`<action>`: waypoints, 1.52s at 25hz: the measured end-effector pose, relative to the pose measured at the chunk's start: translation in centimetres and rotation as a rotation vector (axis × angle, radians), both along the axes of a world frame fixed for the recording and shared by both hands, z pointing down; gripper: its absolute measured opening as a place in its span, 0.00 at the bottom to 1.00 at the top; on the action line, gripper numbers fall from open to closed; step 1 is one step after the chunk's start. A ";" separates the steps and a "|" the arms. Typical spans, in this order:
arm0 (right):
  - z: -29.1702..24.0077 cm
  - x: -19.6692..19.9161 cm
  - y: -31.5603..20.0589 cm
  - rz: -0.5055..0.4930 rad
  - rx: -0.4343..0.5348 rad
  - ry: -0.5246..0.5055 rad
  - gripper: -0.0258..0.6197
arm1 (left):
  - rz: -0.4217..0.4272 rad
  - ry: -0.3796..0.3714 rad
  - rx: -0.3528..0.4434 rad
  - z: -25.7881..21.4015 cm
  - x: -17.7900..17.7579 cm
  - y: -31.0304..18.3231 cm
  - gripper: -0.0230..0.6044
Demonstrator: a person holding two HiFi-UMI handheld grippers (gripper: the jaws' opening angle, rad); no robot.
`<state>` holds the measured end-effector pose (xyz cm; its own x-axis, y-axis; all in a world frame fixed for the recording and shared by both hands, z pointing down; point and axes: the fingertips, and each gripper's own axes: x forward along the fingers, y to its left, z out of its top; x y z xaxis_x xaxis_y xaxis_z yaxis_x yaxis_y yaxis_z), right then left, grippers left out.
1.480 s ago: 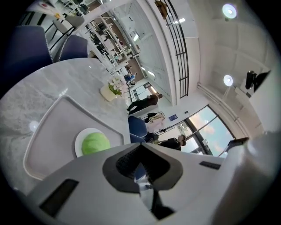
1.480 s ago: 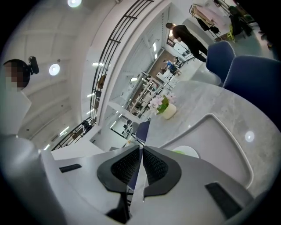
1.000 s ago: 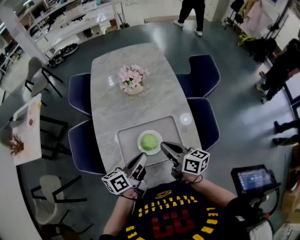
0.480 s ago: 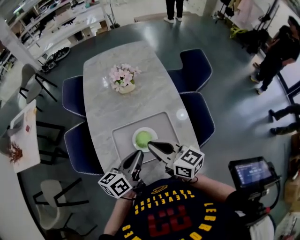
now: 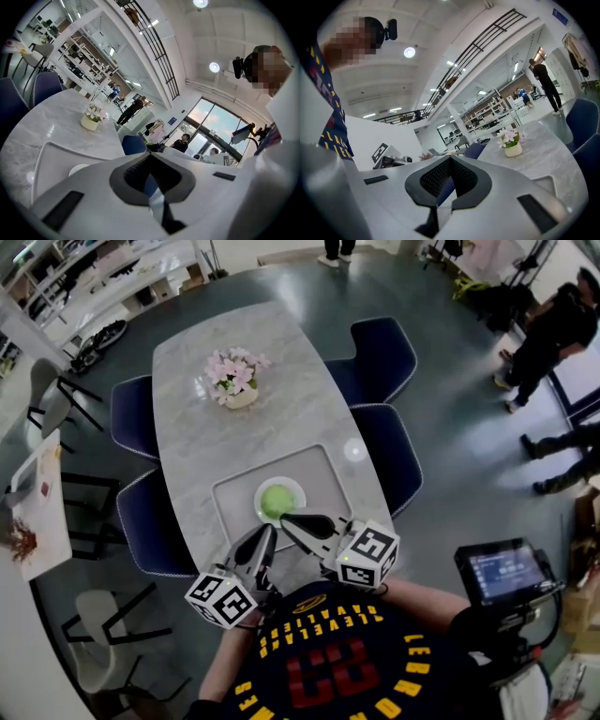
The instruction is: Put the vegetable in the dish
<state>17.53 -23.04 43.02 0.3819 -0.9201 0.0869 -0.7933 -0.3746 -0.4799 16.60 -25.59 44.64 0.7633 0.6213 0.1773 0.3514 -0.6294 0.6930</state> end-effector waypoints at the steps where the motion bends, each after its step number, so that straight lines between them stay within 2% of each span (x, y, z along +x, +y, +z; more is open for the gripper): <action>1: -0.1 0.0 0.0 0.001 0.000 0.005 0.05 | 0.003 0.000 0.002 0.0 0.0 0.1 0.04; 17: -1.1 -0.7 0.3 0.001 0.008 0.007 0.05 | -0.014 -0.036 -0.008 -0.1 -0.4 -0.2 0.04; 38: -0.6 -0.8 0.0 -0.015 -0.006 0.008 0.05 | -0.029 -0.029 0.016 0.0 -0.4 -0.5 0.04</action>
<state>16.78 -23.03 42.43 0.3691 -0.9251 0.0892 -0.8026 -0.3657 -0.4712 16.23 -26.11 44.66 0.7755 0.5956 0.2093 0.3124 -0.6501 0.6927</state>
